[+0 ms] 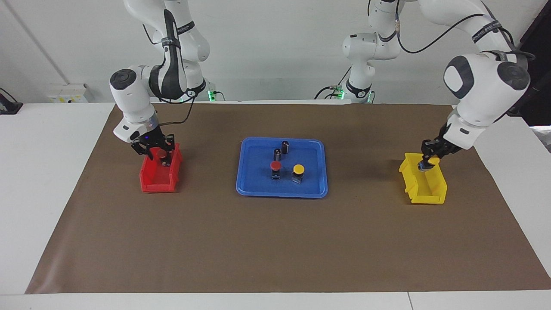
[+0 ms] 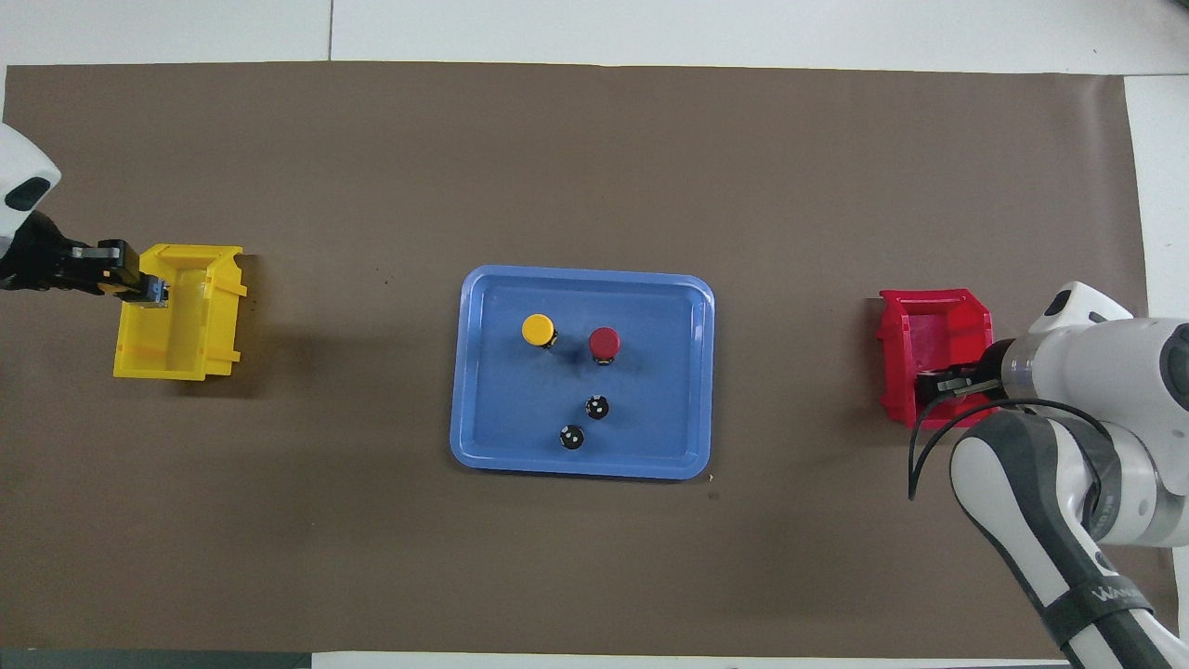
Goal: Sort red and yellow buttons by color
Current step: 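Carry the yellow button to the yellow bin while the right gripper releases the red button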
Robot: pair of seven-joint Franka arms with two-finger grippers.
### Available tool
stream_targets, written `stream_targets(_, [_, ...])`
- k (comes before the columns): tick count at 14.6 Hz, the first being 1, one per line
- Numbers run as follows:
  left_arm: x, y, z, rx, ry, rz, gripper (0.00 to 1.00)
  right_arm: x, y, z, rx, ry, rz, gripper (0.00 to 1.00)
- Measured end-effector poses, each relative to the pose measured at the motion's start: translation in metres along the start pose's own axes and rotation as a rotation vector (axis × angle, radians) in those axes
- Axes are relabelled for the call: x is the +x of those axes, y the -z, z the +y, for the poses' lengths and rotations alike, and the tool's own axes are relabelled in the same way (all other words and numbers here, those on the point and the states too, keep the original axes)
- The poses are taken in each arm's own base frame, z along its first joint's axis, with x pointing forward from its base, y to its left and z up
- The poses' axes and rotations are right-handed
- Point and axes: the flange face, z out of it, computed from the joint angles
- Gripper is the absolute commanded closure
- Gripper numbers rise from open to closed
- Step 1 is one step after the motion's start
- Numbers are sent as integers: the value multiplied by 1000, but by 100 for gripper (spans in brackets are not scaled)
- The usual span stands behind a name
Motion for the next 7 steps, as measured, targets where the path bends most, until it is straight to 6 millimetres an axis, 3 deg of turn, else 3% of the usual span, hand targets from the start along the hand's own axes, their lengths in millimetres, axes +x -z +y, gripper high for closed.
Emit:
stream_targets(2, [-2,-15,-16,3,-15,23,99,21,41,3,9,5,-17,28])
stream_targets(4, [-8,-38,-17,3,-24,25,99,43,86,-2,19,2,-26,21])
stream_targets(6, [-16,-61,-14,0,-36,7,99,74,127,-41,32,-40,-13,9])
stream_targets(7, [-20,-70,-12,-3,-40,-7,99,91,141,-77,43,-74,4,8])
